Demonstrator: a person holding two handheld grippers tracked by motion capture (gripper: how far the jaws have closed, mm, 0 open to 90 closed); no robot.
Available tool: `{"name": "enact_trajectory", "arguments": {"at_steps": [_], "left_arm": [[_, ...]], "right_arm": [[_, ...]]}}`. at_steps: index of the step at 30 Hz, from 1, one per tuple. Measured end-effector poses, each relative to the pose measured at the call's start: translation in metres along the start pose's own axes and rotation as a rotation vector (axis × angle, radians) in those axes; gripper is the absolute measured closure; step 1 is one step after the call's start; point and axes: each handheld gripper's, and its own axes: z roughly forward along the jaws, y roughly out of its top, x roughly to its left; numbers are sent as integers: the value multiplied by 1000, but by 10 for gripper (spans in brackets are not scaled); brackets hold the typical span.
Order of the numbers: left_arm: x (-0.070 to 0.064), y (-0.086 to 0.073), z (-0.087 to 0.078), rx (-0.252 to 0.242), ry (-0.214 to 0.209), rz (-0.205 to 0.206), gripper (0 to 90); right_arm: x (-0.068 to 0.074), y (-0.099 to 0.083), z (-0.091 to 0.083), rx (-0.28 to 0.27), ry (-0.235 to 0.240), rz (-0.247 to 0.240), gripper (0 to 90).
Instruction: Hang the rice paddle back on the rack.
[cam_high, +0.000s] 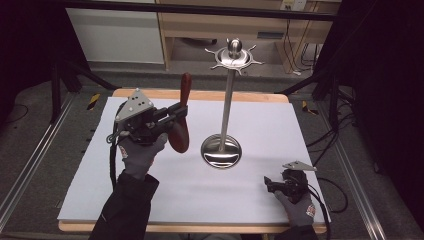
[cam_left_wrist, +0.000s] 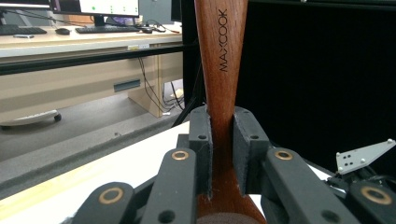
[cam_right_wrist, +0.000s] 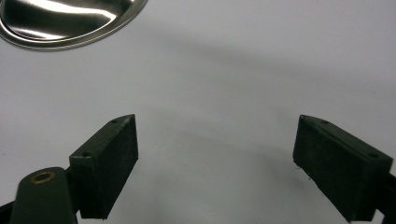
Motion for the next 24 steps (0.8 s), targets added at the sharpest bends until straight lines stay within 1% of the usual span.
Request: {"name": "enact_trajectory", "arguments": {"at_steps": [4, 5, 11, 12, 13, 19, 24], "left_arm": [[-2, 5, 3, -6, -4, 7, 785], [-2, 6, 4, -6, -4, 8, 785], [-6, 11, 8, -15, -7, 10, 786], [-6, 12, 9, -14, -9, 13, 785], [-7, 13, 10, -15, -7, 15, 786], [-9, 16, 15, -12, -8, 18, 785], [-11, 18, 19, -6, -8, 31, 786]], "right_arm": [[0, 0, 0, 0, 0, 7, 143], [0, 0, 0, -1, -1, 0, 143], [0, 0, 0, 0, 5, 1, 143], [0, 0, 0, -1, 4, 9, 143], [-1, 0, 0, -3, 3, 2, 143], [0, 0, 0, -2, 3, 2, 143], [-1, 0, 0, -3, 3, 2, 143]]}}
